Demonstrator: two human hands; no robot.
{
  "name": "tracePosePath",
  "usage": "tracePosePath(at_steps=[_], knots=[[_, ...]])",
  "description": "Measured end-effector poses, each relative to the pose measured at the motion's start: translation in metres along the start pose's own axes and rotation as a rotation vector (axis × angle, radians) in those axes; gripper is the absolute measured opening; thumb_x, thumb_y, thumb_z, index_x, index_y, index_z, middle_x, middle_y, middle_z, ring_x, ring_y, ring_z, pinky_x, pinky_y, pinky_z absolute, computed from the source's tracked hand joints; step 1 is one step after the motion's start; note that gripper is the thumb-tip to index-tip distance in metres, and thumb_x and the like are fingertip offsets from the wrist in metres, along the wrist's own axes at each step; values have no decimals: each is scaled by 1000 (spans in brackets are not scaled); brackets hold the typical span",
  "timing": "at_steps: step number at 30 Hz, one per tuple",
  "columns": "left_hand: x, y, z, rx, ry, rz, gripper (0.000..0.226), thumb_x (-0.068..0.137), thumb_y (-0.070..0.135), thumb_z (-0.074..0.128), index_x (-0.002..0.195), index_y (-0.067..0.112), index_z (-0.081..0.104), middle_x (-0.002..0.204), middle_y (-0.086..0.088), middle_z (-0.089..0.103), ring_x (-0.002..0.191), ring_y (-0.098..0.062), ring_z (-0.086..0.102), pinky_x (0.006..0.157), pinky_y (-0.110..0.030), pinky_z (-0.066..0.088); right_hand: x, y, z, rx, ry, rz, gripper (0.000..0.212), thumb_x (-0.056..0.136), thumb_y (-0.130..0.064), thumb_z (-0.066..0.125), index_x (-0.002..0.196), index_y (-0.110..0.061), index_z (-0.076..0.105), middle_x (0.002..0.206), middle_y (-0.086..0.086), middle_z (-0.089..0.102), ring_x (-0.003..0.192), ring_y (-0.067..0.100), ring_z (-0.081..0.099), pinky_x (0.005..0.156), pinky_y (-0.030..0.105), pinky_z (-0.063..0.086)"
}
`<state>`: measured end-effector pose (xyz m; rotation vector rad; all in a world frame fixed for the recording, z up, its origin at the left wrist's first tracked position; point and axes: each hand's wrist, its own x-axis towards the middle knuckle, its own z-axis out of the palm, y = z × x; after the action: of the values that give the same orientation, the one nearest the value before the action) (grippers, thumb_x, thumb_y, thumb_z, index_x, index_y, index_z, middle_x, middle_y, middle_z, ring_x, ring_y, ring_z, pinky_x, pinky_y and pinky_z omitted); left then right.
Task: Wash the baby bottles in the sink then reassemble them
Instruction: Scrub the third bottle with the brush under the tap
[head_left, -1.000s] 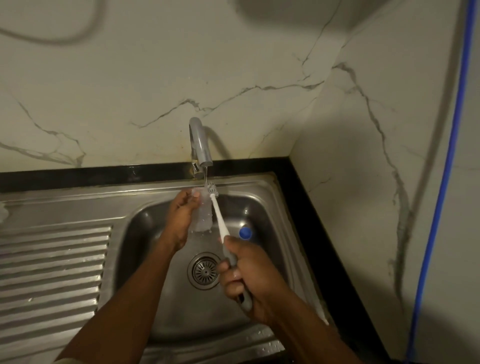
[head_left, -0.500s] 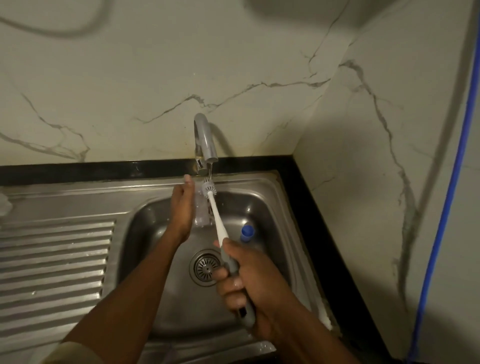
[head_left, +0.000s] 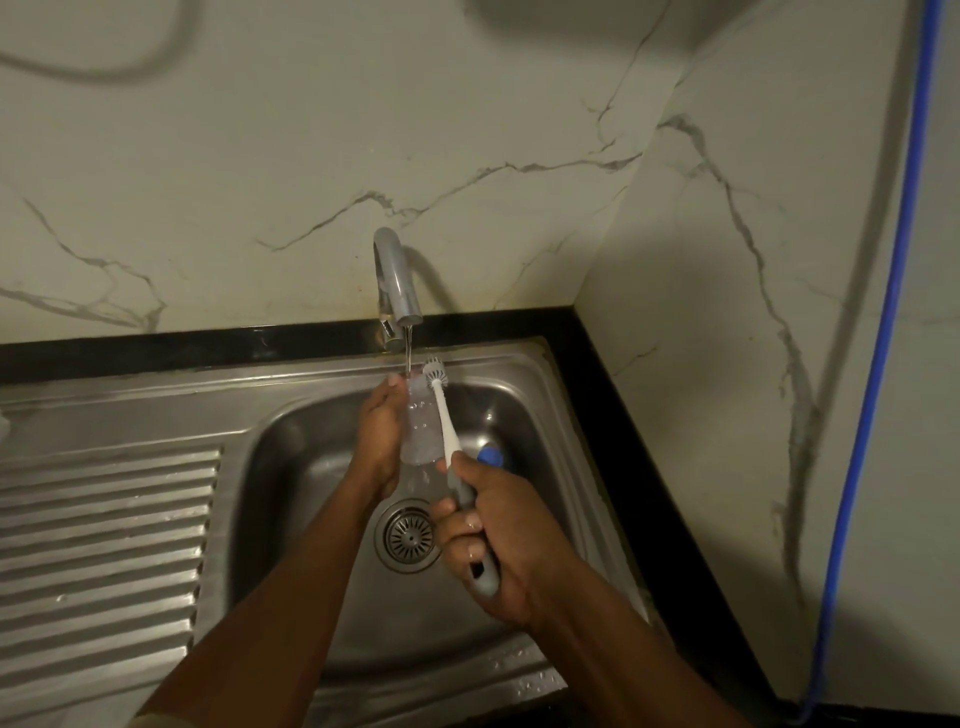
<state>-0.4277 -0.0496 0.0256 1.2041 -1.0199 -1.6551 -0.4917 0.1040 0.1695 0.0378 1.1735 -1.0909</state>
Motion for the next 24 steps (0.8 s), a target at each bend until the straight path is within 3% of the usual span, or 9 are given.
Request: tracePosePath(at_steps=[3,5,8,13,15,18,22,24], knots=[[14,-1,-5,-8,143,49,41,107,39,33,116,8,59,107,-8,67,100,-23,65,90,-40,52,-16,11,2,-35,-48,23,20,104,-30,44,115,-15,52,60,-1,48,40,2,32,31,13,25],[14,7,-2,65,150,105,37,106,43,35,115,14,54,105,-2,61,99,-20,60,84,-33,47,-16,12,2,-65,-37,15,20,104,-31,43,112,-16,52,59,-1,48,40,2,32,31,13,25],[11,7,3,188,73,153,49,95,61,46,116,17,51,104,0,60,93,-16,60,76,-29,47,-4,-2,5,12,-16,34,21,103,-29,44,109,-10,53,59,-2,47,38,1,33,32,12,26],[20,12,-9,202,138,210,34,102,45,47,93,13,53,78,0,52,68,-10,49,66,-26,42,-21,5,9,-11,-48,32,18,103,-27,44,101,-11,52,58,-1,47,39,1,31,31,12,24],[19,9,-12,238,102,223,36,105,42,41,86,15,57,77,-2,55,71,-12,52,68,-27,44,-19,5,7,-36,-33,28,18,103,-27,44,101,-11,52,58,-1,47,39,1,32,31,12,24],[13,5,-8,229,80,173,36,108,39,34,97,17,61,90,-4,62,83,-15,58,74,-29,47,-8,-6,8,39,-23,38,17,103,-26,45,105,-11,53,58,-1,46,38,1,32,31,12,24],[20,19,-1,60,296,150,43,109,37,27,79,16,49,70,-3,50,61,-11,49,64,-29,43,-20,10,14,-40,-75,36,20,103,-30,45,116,-17,52,62,-1,48,41,1,32,32,13,26],[24,26,-2,42,257,150,47,109,40,27,80,14,52,71,-6,54,62,-13,53,65,-31,45,-24,19,18,-93,-78,1,19,104,-32,43,116,-20,52,63,-1,49,42,2,33,33,14,26]])
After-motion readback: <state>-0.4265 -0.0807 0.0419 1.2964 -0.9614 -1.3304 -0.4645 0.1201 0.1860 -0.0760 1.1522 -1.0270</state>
